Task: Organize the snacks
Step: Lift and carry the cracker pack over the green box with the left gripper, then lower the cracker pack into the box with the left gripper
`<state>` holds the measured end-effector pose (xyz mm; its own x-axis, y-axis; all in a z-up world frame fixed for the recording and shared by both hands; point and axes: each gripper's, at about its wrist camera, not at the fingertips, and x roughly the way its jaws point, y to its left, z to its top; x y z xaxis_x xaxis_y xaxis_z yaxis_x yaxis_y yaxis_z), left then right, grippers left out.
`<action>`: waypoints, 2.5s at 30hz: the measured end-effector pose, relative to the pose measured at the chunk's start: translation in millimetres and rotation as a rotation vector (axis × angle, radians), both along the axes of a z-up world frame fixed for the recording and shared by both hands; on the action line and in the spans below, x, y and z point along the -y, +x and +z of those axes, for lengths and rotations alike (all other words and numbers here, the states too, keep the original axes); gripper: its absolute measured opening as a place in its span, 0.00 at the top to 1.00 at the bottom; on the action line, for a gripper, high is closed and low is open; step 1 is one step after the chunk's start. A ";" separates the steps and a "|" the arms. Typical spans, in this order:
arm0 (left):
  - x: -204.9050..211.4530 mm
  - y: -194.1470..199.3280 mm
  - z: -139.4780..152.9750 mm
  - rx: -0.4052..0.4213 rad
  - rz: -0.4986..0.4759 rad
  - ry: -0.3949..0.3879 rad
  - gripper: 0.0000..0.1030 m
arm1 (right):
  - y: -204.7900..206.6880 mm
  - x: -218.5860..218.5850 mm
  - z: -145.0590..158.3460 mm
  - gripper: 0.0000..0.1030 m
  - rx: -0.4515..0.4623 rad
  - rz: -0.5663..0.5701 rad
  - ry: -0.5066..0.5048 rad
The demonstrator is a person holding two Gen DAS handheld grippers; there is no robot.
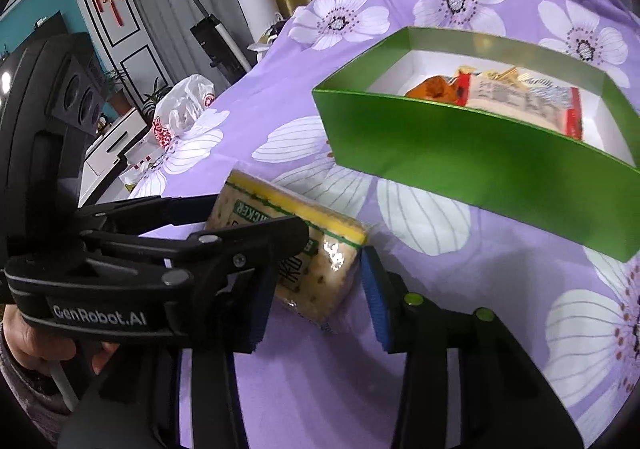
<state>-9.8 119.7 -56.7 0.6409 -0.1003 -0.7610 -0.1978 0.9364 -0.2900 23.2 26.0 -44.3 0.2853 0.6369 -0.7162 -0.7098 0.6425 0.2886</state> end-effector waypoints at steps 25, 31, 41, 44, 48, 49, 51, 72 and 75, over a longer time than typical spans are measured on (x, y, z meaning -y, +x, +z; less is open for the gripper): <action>49.7 8.6 48.3 0.094 -0.055 0.067 0.23 | -5.5 43.5 40.9 0.64 0.103 -0.085 0.069; 55.5 15.1 66.7 0.133 -0.073 0.081 0.23 | -3.0 50.8 56.5 0.64 0.148 -0.105 0.084; 67.2 39.1 98.3 0.202 -0.113 0.077 0.23 | 15.9 66.6 87.3 0.64 0.227 -0.158 0.097; 72.0 49.9 105.0 0.211 -0.127 0.073 0.23 | 22.9 73.4 94.1 0.64 0.240 -0.179 0.100; 81.0 61.6 114.6 0.229 -0.147 0.079 0.23 | 31.8 81.0 102.0 0.64 0.257 -0.199 0.106; 81.2 63.7 115.9 0.233 -0.150 0.081 0.23 | 32.7 81.2 103.1 0.64 0.263 -0.200 0.105; 83.7 69.4 119.4 0.239 -0.155 0.077 0.23 | 35.8 83.1 105.5 0.64 0.272 -0.204 0.104; 96.3 117.3 116.7 0.224 -0.187 0.064 0.23 | 74.0 94.7 103.3 0.64 0.283 -0.239 0.076; 94.8 123.3 114.9 0.221 -0.186 0.063 0.23 | 74.2 94.3 102.8 0.64 0.284 -0.240 0.076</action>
<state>113.5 24.8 58.3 0.7669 -0.1887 -0.6134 0.0401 0.9680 -0.2476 97.4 -68.3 58.5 0.6132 0.5758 -0.5408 -0.6000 0.7848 0.1553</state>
